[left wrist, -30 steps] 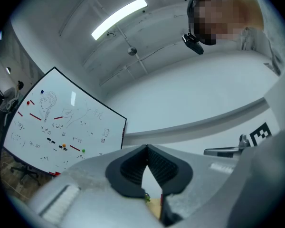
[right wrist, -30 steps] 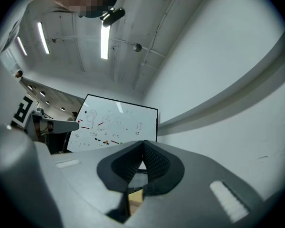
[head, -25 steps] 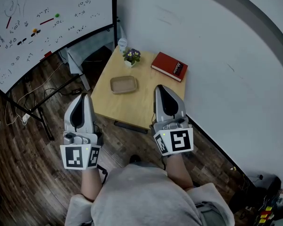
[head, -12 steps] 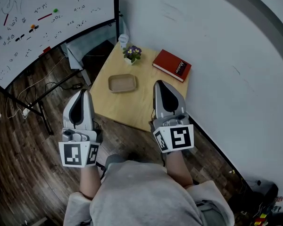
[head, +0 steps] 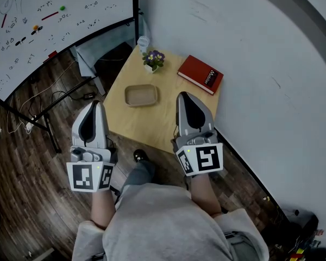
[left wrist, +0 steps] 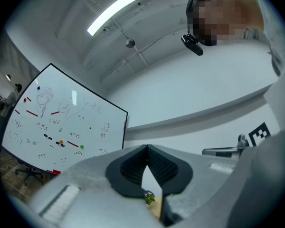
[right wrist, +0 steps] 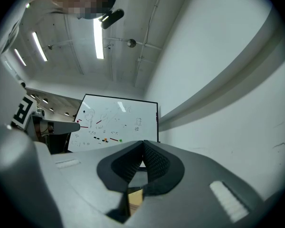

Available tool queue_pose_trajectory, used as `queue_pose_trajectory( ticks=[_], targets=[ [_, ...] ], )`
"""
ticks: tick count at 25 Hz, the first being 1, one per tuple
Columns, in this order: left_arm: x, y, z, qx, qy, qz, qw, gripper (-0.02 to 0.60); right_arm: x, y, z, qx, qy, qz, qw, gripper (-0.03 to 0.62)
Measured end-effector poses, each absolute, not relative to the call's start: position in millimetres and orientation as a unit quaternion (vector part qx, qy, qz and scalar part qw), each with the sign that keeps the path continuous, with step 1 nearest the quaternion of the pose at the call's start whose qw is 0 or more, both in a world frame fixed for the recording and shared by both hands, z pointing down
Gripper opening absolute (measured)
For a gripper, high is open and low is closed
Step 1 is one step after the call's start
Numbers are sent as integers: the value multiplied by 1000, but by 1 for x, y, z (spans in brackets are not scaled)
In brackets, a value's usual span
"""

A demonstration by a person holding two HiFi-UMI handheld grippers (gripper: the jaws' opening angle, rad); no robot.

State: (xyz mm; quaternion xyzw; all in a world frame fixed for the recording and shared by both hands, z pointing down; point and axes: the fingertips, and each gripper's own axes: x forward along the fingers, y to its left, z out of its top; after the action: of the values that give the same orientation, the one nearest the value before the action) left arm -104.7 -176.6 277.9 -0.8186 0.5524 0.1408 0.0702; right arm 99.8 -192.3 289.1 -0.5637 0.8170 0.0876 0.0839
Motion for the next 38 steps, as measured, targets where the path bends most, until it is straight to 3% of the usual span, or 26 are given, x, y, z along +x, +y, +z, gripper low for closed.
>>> queue_pose_trajectory(
  ticks=[19, 30, 38],
  targets=[
    [-116, -285, 294, -819, 557, 129, 45, 5, 89, -308, 303, -563, 822, 59, 69, 2],
    [-124, -324, 352, -817, 570, 81, -22, 5, 78, -351, 361, -560, 828, -6, 23, 2],
    [-120, -344, 411, -820, 560, 31, -110, 5, 75, -369, 416, -552, 829, -82, -26, 2]
  ],
)
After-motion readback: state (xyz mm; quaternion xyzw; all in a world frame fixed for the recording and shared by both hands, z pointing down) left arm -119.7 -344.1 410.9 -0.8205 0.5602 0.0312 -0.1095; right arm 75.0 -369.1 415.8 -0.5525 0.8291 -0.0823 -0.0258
